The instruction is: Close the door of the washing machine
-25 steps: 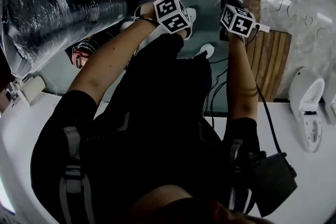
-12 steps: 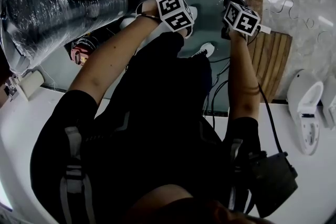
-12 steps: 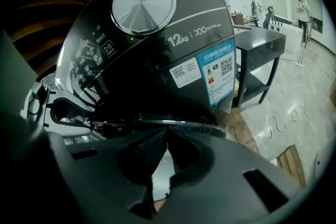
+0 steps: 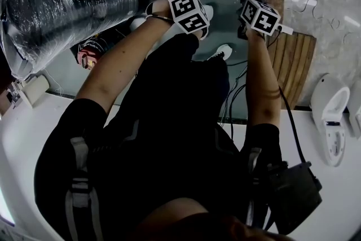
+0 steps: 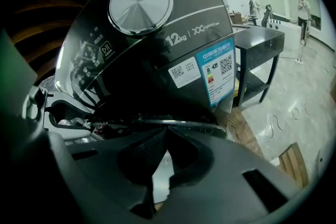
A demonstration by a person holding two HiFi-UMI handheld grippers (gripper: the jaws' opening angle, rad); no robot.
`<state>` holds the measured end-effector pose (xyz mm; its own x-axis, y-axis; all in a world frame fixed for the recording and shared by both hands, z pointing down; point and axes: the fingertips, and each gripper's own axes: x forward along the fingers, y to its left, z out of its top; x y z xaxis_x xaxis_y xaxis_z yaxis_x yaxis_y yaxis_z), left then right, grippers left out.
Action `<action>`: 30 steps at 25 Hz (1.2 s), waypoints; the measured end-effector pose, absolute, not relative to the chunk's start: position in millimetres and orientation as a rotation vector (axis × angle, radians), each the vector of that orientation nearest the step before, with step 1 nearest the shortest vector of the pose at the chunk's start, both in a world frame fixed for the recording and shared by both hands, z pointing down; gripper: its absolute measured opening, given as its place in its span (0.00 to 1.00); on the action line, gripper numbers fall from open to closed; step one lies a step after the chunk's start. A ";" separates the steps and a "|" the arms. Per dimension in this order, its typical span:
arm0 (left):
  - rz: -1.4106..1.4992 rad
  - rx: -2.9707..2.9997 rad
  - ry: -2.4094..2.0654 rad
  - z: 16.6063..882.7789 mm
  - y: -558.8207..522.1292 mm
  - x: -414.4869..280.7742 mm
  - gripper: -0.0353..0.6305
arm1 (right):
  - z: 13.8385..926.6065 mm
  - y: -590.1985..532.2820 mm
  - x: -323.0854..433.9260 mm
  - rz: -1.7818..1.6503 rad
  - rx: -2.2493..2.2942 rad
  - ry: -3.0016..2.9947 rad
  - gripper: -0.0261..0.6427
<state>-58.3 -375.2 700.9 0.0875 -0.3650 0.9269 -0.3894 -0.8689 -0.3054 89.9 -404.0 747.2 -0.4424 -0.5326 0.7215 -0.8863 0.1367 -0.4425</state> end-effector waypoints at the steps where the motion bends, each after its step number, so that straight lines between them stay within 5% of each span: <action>1: 1.950 2.301 -0.808 700.2 -376.2 -58.3 0.24 | 746.9 -405.2 89.8 1.232 1.369 -2.030 0.05; 30: 1.802 2.311 -0.963 667.9 -361.7 -58.3 0.23 | 670.2 -391.8 83.5 0.992 1.275 -2.178 0.05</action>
<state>-58.3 -361.7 667.9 0.1228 -0.4344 0.8923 -0.5006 -0.8035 -0.3222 83.5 -391.8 670.2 -0.4868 -0.5686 0.6631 -0.8735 0.3224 -0.3648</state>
